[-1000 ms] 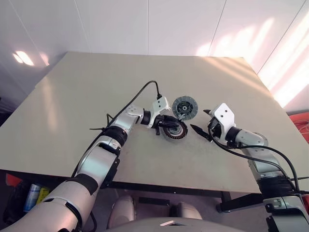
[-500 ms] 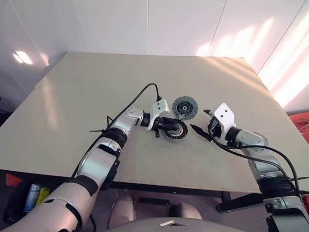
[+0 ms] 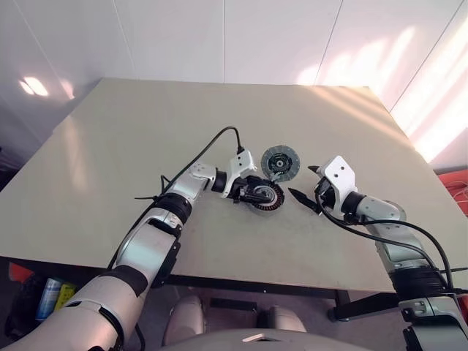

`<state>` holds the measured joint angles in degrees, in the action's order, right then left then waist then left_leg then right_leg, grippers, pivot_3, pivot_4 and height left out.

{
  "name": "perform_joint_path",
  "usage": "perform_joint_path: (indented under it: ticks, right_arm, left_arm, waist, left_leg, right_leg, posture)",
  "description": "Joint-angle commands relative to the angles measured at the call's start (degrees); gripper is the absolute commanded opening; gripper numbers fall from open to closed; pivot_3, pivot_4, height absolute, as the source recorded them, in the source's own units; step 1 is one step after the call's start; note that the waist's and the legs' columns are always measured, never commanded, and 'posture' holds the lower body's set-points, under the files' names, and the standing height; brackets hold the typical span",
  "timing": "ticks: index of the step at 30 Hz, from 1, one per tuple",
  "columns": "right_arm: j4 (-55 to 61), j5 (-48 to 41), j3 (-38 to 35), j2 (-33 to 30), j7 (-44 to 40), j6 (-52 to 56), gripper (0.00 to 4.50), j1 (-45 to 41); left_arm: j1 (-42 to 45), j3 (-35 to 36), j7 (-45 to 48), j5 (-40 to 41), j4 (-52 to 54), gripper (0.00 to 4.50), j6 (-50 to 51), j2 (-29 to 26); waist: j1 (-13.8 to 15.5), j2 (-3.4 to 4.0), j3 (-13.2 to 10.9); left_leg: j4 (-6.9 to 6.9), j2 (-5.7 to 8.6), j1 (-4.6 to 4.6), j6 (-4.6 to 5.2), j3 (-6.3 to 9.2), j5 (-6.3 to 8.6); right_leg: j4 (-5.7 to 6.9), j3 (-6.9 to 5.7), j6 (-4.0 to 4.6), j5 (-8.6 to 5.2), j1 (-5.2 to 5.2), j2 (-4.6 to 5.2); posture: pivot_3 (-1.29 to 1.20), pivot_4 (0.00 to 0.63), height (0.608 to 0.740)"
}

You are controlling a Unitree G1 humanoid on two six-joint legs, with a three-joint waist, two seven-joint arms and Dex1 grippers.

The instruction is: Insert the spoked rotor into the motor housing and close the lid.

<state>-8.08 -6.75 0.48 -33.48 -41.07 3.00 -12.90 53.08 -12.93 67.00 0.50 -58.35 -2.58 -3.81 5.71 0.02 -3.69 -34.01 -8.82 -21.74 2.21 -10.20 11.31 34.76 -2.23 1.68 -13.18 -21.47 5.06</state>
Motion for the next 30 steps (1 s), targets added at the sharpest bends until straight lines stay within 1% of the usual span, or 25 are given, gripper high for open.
perform_joint_path:
  ticks: [1, 4, 7, 12, 13, 14, 17, 18, 21, 25, 30]
  right_arm:
    - [1.64, -0.25, -1.43, -0.25, 0.39, -1.05, 4.50, -1.16]
    - [1.65, -0.26, -1.45, -0.25, 0.41, -1.04, 4.50, -1.19]
    - [1.91, -0.30, -1.59, -0.10, 0.69, -1.22, 4.50, -1.16]
    - [3.72, -1.78, -2.01, 0.30, 0.57, -0.08, 4.50, -0.71]
    - [4.12, -2.14, -2.06, 0.33, 0.40, 0.23, 4.10, -0.56]
    - [5.32, -2.94, -2.11, 0.06, -0.35, 1.17, 3.91, -0.01]
    - [8.62, -4.79, -2.37, -0.64, -1.95, 3.38, 2.96, 1.25]
    - [9.46, -5.13, -2.39, -0.88, -2.36, 4.05, 2.54, 1.38]
    - [11.65, -6.08, -2.02, -1.67, -4.12, 6.00, 1.50, 1.78]
    - [13.85, -7.89, -0.92, -1.99, -7.31, 8.51, 0.03, 2.61]
    - [10.27, -4.04, 1.87, -0.19, -5.84, 7.29, 0.03, 0.57]
  left_arm:
    - [1.15, 2.22, -2.05, 1.06, 1.20, 3.30, -1.37, 0.06]
    - [1.48, 3.73, -3.03, 2.08, 1.95, 3.30, -1.63, -0.11]
    - [1.91, 6.79, -3.93, 4.51, 4.00, 3.30, -0.37, -0.63]
    - [1.15, 12.09, -6.11, 9.51, 10.33, 3.30, 4.22, -2.15]
    - [0.78, 12.55, -6.51, 9.98, 11.41, 3.34, 4.97, -2.50]
    - [-0.33, 13.42, -7.41, 10.44, 13.09, 3.34, 5.58, -3.58]
    - [-3.82, 14.63, -9.05, 11.58, 18.07, 3.34, 8.05, -6.08]
    - [-5.38, 14.82, -9.43, 11.85, 19.68, 3.34, 8.96, -6.78]
    - [-9.80, 15.21, -10.77, 12.66, 24.12, 3.34, 11.18, -8.39]
    - [-13.89, 15.58, -12.90, 13.41, 28.64, 3.34, 13.19, -9.06]
    - [-17.43, 15.35, -15.28, 14.34, 34.71, 3.34, 15.66, -8.87]
  waist:
    - [0.00, 0.00, 0.00]
    - [-0.01, 0.00, 0.00]
    - [-0.01, 0.00, -0.01]
    - [-0.03, 0.01, -0.01]
    - [-0.04, 0.02, -0.02]
    - [-0.04, 0.02, -0.02]
    - [-0.22, 0.03, -0.02]
    - [-0.19, 0.03, -0.02]
    - [-0.16, 0.06, -0.04]
    - [0.00, 0.03, -0.06]
    - [-0.18, 0.03, -0.06]
  left_leg:
    - [0.00, 0.00, 0.00, 0.00, 0.00, 0.00]
    - [0.00, 0.00, 0.00, 0.00, 0.00, 0.00]
    - [0.00, 0.00, -0.01, 0.00, 0.00, 0.00]
    - [0.01, -0.01, -0.02, 0.00, 0.00, 0.00]
    - [0.01, -0.01, -0.02, 0.00, 0.00, 0.00]
    - [0.02, -0.01, -0.02, 0.00, 0.00, 0.00]
    - [0.07, -0.02, -0.01, 0.00, -0.01, 0.01]
    - [0.09, -0.03, -0.01, 0.00, -0.01, 0.00]
    - [0.12, -0.02, -0.03, 0.00, -0.01, 0.01]
    - [0.11, -0.01, -0.05, -0.01, 0.00, 0.01]
    - [0.11, -0.01, -0.02, -0.03, 0.00, 0.00]
  right_leg:
    - [0.00, 0.00, 0.00, 0.00, 0.00, 0.00]
    - [-0.01, 0.00, 0.00, 0.00, 0.00, 0.00]
    - [-0.01, 0.00, 0.00, 0.00, -0.01, 0.00]
    - [-0.01, -0.01, 0.00, 0.00, -0.03, 0.00]
    - [-0.01, -0.01, 0.00, 0.00, -0.02, 0.00]
    - [-0.01, -0.01, 0.00, 0.00, -0.03, 0.00]
    - [-0.03, -0.01, 0.01, -0.01, -0.04, -0.01]
    - [-0.04, -0.01, 0.01, -0.01, -0.05, -0.02]
    - [-0.08, -0.02, 0.01, -0.01, -0.05, -0.02]
    - [-0.09, -0.02, 0.01, -0.01, -0.04, -0.01]
    - [-0.08, -0.01, 0.00, -0.01, -0.04, -0.01]
  posture:
    - [0.00, 0.000, 0.740]
    - [0.00, 0.000, 0.740]
    - [0.00, 0.000, 0.740]
    - [0.00, 0.000, 0.740]
    - [0.00, 0.000, 0.740]
    - [0.00, 0.000, 0.740]
    - [0.00, 0.000, 0.740]
    - [0.00, 0.000, 0.740]
    - [0.00, 0.000, 0.740]
    - [0.00, 0.000, 0.740]
    - [0.00, 0.000, 0.740]
